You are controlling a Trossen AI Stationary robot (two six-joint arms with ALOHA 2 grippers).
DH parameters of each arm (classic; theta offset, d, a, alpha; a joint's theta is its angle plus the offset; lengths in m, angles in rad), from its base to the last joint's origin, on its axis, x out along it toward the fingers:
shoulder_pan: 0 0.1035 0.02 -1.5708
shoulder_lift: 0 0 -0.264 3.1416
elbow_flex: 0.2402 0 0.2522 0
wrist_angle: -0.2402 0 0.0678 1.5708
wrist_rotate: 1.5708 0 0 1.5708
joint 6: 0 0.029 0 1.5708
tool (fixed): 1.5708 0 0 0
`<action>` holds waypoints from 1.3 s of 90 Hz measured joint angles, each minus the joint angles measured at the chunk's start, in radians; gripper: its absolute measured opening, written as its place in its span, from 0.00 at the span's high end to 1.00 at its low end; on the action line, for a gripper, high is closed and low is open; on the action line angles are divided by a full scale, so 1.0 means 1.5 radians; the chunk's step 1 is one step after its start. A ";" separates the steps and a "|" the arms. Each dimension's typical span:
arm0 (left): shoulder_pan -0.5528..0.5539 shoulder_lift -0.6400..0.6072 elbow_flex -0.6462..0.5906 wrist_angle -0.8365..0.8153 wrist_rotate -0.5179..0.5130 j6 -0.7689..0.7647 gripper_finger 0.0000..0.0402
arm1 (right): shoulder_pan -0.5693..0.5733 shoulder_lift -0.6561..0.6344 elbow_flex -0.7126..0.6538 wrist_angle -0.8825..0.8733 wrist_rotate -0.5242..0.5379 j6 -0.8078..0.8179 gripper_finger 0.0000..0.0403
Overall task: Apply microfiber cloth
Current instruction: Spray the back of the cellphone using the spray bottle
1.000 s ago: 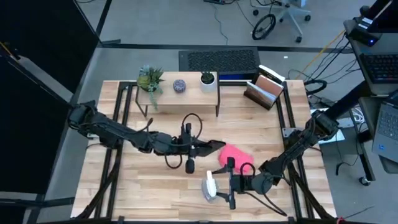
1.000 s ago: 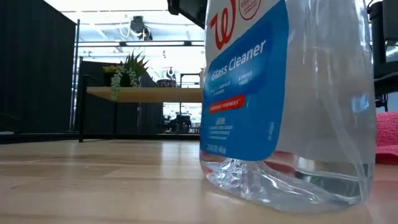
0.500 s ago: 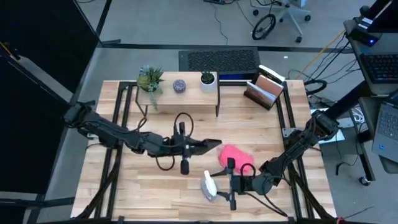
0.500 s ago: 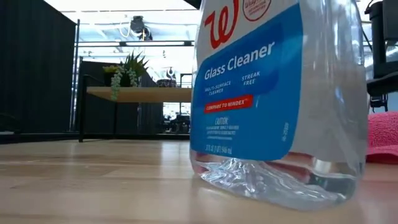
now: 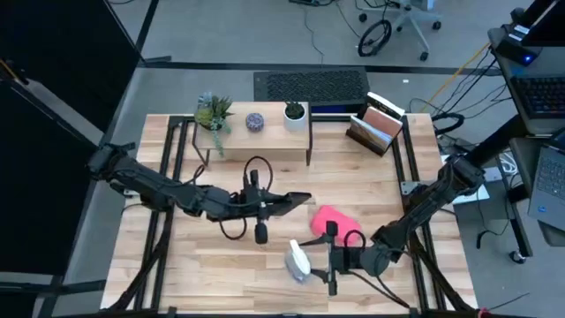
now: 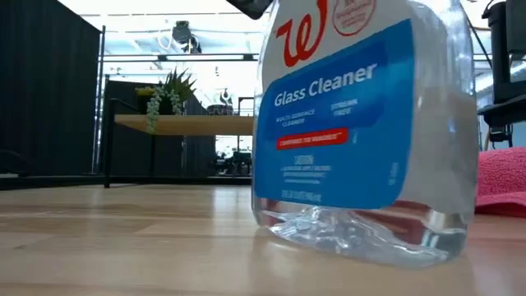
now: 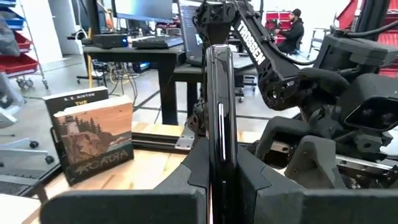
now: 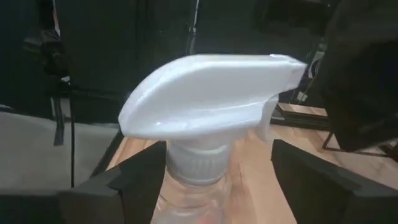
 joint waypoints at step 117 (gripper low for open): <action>-0.304 0.065 0.000 -0.116 -0.197 -0.284 0.97 | 0.071 -0.098 0.001 -0.419 -0.037 0.301 0.29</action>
